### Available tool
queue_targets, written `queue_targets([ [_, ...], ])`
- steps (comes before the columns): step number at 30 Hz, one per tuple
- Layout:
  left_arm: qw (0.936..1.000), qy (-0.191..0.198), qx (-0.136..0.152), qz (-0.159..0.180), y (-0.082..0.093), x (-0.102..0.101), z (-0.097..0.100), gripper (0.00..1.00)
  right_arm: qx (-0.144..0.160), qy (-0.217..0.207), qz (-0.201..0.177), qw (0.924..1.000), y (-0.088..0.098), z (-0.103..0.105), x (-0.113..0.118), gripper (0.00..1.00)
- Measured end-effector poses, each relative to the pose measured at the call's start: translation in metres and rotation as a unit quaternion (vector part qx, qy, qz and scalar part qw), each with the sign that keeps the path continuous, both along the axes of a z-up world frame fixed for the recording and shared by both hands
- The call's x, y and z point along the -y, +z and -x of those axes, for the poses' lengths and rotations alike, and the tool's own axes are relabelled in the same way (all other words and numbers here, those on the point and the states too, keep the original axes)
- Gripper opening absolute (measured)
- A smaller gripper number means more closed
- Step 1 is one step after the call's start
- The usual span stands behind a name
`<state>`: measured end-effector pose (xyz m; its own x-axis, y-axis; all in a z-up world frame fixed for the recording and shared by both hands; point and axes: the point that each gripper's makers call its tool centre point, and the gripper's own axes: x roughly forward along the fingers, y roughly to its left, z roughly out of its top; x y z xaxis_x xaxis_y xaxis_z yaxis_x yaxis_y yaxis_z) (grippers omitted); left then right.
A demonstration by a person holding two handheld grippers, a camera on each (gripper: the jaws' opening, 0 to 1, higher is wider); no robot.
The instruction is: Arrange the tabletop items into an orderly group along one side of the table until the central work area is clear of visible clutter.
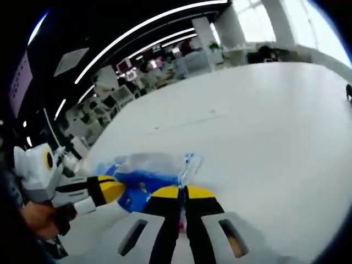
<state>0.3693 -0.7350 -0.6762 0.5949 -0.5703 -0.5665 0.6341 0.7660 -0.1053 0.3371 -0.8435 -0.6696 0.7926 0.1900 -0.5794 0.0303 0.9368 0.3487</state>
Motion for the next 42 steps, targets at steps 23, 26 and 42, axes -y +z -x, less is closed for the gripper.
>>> queue_targets([
  [23, 0.9995, 0.024, -0.019, -0.004, -0.02, -0.006, -0.032, 0.03, -0.016, 0.017, -0.002, 0.9997, -0.017, -0.04, -0.005, 0.0],
  [26, 0.9995, 0.025, -0.019, -0.006, -0.022, -0.005, -0.036, 0.03, -0.017, 0.018, -0.002, 0.9997, -0.018, -0.045, -0.003, 0.0],
  [42, 0.9986, 0.035, -0.035, -0.02, -0.038, 0.0, -0.048, 0.02, -0.028, 0.02, -0.001, 0.9994, -0.032, -0.064, 0.002, 0.0],
])
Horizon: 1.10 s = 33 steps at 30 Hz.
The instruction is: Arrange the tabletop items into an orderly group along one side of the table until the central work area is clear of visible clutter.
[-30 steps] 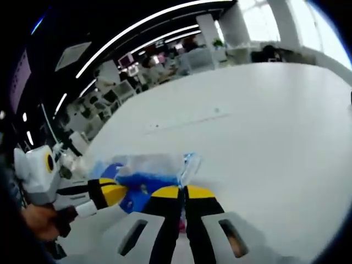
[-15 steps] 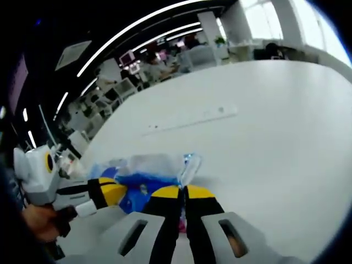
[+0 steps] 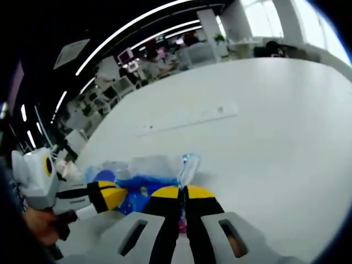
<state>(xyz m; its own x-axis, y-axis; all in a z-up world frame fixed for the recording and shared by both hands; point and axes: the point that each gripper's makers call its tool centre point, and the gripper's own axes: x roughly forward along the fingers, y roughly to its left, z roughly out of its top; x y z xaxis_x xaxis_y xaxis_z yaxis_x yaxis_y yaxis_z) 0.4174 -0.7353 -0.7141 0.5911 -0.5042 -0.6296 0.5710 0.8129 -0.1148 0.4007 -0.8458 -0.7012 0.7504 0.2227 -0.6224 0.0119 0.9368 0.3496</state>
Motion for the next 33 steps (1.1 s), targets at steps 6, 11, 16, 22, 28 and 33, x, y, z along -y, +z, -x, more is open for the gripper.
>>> queue_targets([
  [6, 1.0, -0.003, -0.001, -0.007, -0.004, -0.001, -0.002, 0.02, -0.005, -0.001, -0.004, 1.0, -0.005, -0.004, 0.0, 0.0],
  [11, 1.0, -0.004, -0.003, -0.008, -0.004, 0.001, -0.006, 0.02, -0.008, -0.002, -0.005, 1.0, -0.008, -0.007, 0.002, 0.0],
  [16, 0.9999, -0.001, -0.009, -0.013, -0.007, 0.002, -0.008, 0.03, -0.01, 0.001, 0.0, 1.0, -0.012, -0.009, 0.002, 0.0],
  [22, 0.9998, 0.003, -0.009, -0.019, -0.009, 0.0, -0.009, 0.03, -0.015, 0.007, 0.008, 0.9998, -0.018, -0.01, 0.002, 0.0],
  [28, 0.9997, 0.003, -0.011, -0.02, -0.009, 0.0, -0.009, 0.03, -0.016, 0.001, 0.004, 0.9999, -0.02, -0.012, 0.004, 0.0],
  [33, 0.9997, 0.004, -0.013, -0.022, -0.009, 0.0, -0.009, 0.03, -0.017, 0.003, 0.008, 0.9998, -0.02, -0.013, 0.003, 0.01],
])
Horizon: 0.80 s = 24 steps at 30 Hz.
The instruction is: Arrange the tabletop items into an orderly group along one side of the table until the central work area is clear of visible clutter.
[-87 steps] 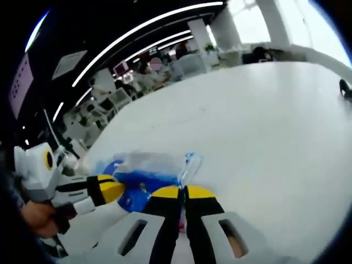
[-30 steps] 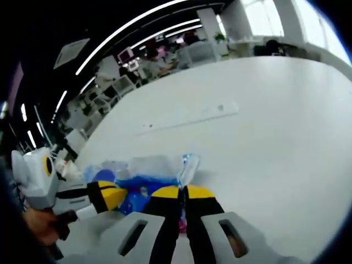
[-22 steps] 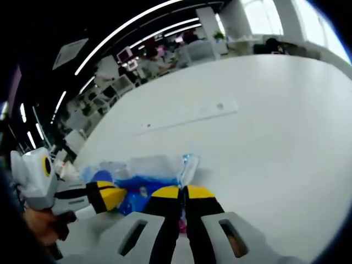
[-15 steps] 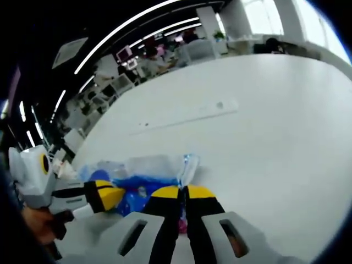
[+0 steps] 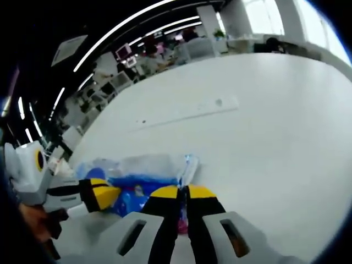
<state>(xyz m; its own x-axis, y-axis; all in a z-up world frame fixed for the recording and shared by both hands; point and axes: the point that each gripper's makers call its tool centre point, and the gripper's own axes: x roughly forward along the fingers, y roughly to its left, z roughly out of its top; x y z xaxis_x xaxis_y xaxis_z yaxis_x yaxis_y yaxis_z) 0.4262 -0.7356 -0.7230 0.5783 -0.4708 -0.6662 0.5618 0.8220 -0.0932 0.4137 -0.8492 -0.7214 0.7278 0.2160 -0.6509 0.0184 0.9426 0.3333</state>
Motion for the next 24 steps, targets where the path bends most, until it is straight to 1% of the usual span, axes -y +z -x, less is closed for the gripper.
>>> queue_targets([
  [6, 0.9999, -0.008, 0.001, -0.006, -0.0004, 0.0009, 0.0022, 0.04, -0.006, 0.002, 0.004, 1.0, -0.0035, 0.0016, 0.0042, 0.03],
  [9, 1.0, -0.004, -0.001, -0.004, -0.0003, 0.001, 0.0026, 0.05, -0.008, 0.002, 0.004, 1.0, -0.0043, 0.0012, 0.0042, 0.04],
  [13, 1.0, -0.003, -0.002, -0.006, 0.0008, 0.0007, 0.0027, 0.05, -0.006, 0.003, 0.004, 1.0, -0.0031, -0.0006, 0.0038, 0.05],
  [16, 0.9999, -0.009, 0.003, -0.01, 0.0013, 0.0008, 0.0031, 0.05, -0.002, 0.007, 0.01, 0.9999, -0.0028, -0.0024, 0.0044, 0.05],
  [21, 1.0, -0.005, 0.002, -0.008, 0.001, 0.0006, 0.0028, 0.06, 0.0, 0.013, 0.009, 0.9999, -0.0004, -0.0037, 0.0054, 0.07],
  [23, 0.9999, -0.004, 0.005, -0.008, 0.0011, 0.001, 0.0015, 0.09, -0.002, 0.014, 0.012, 0.9998, -0.0003, -0.0025, 0.006, 0.07],
  [24, 0.9999, 0.0, 0.011, -0.013, 0.0026, -0.0007, 0.0, 0.11, 0.0, 0.015, 0.013, 0.9998, 0.0008, -0.0022, 0.0065, 0.08],
])
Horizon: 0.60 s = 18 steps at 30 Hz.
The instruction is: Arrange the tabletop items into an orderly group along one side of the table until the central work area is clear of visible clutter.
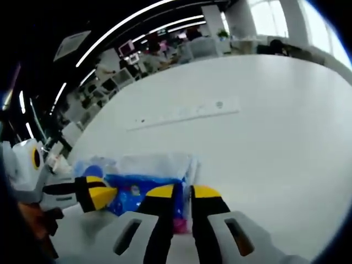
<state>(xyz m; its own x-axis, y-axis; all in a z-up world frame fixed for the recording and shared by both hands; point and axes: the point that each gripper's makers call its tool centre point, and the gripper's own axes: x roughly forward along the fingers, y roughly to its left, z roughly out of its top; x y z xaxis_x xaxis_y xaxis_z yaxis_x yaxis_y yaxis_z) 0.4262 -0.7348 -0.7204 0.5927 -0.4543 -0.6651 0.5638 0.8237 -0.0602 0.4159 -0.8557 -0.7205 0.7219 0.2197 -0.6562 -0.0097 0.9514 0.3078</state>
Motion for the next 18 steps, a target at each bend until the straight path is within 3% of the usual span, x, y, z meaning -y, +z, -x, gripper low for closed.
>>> queue_targets([
  [11, 0.9999, 0.005, 0.007, 0.01, 0.008, -0.002, 0.0, 0.17, 0.005, -0.003, 0.006, 1.0, 0.005, 0.006, 0.004, 0.19],
  [18, 0.9992, 0.0, 0.032, 0.024, 0.024, -0.001, -0.001, 0.24, 0.012, -0.009, 0.006, 0.9999, 0.009, 0.014, 0.005, 0.3],
])
